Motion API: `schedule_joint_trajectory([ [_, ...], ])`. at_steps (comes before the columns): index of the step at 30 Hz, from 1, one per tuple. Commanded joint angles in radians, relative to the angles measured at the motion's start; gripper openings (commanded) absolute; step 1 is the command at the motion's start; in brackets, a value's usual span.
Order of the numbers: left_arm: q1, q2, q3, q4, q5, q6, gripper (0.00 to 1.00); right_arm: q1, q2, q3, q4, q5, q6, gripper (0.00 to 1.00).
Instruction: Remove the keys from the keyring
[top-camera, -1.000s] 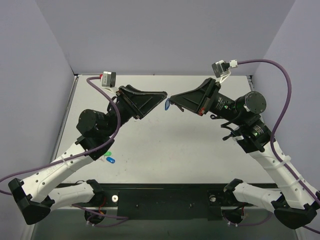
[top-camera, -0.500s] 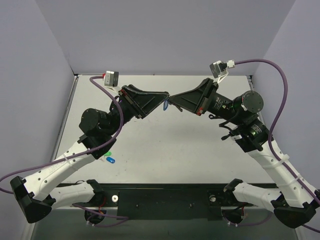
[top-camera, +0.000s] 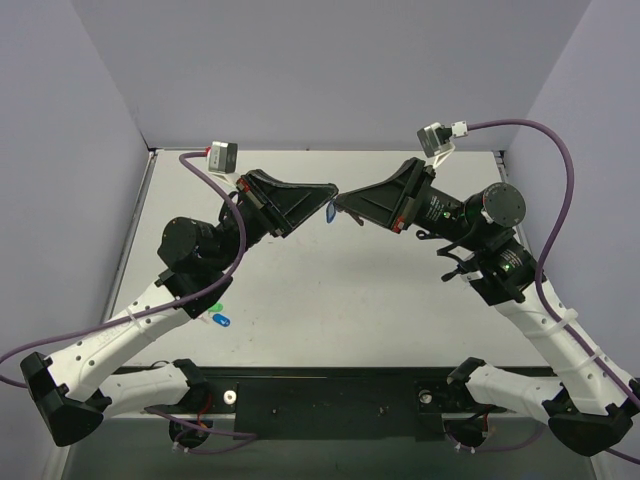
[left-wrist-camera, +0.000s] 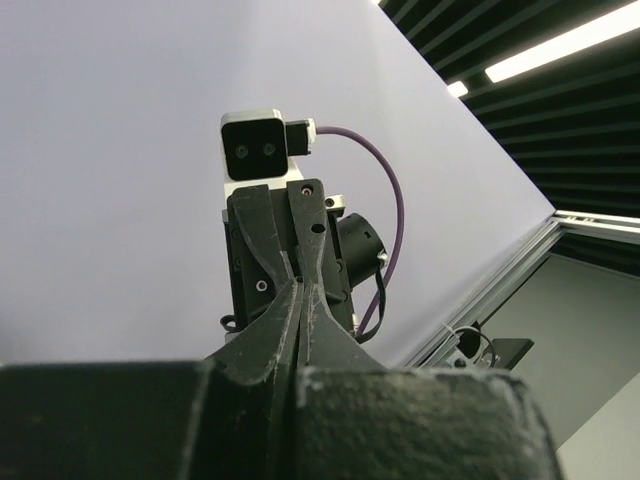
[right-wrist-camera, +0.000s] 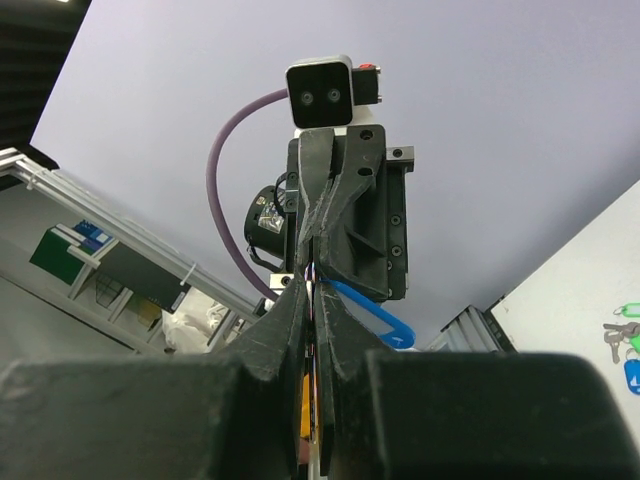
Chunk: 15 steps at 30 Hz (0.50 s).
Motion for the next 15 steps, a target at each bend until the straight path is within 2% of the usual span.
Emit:
schedule_joint_trajectory([
  [1,-0.016,-0.019,0.016,0.077,0.021,-0.021,0.0,0.008,0.01,0.017,0.067,-0.002,-0.015,0.0],
  [15,-0.016,-0.09,0.041,-0.147,0.114,0.077,0.0,0.006,-0.038,0.012,-0.171,0.005,-0.142,0.0],
])
